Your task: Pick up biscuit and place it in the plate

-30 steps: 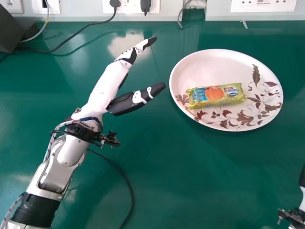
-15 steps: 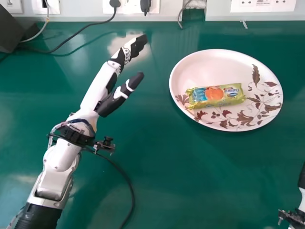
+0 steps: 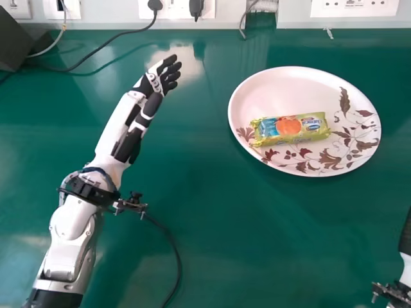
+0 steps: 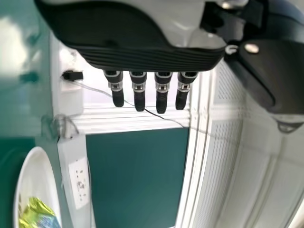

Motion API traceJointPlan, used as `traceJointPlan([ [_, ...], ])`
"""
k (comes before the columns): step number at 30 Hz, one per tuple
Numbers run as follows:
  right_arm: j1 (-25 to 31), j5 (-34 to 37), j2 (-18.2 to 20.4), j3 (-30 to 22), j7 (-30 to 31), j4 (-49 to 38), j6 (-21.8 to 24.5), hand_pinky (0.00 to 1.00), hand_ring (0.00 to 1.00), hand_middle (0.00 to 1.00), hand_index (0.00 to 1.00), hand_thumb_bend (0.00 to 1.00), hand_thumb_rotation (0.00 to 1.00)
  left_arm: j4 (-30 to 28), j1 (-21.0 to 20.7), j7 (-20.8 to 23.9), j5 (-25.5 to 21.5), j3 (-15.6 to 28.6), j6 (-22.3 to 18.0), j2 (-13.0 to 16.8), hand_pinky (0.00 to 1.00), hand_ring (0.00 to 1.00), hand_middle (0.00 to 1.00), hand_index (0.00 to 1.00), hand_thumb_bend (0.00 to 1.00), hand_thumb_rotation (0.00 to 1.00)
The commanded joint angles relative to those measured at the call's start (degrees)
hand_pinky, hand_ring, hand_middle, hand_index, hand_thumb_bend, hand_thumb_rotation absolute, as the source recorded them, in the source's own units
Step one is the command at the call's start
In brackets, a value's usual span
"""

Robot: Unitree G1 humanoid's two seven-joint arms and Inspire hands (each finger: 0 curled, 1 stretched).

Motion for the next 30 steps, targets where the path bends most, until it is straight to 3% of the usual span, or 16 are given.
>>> traceJointPlan([
  [1,0.3,-0.2,2.5,-0.2,-0.4,-0.8,0.2,0.98,1.0,1.0,0.88,0.81,0.19,-0.6,1.3,-1.8,-3.0,1.4,1.6,-0.5,1.0,1.0,1.0,1.0,1.0,0.67],
  [7,0.2,-0.6,2.4,0.1,-0.9,-1.0,0.4,0.96,1.0,1.0,0.91,0.81,0.2,-0.4,2.2,-3.3,-6.6,4.1,4.9,-2.0,1.0,1.0,1.0,1.0,1.0,0.67],
  [15,0.0,-0.7,2.3,0.5,-1.2,-1.4,1.3,0.89,0.99,1.0,0.88,0.88,0.21,0.0,4.3,-5.2,-12.1,7.1,9.1,-4.5,1.0,1.0,1.0,1.0,1.0,0.69],
  [30,-1.7,-0.4,1.9,0.4,-0.7,-0.3,1.8,0.79,0.93,0.99,0.88,0.91,0.16,6.9,3.8,-14.4,-23.2,14.6,15.5,-7.3,1.0,1.0,1.0,1.0,1.0,0.66],
])
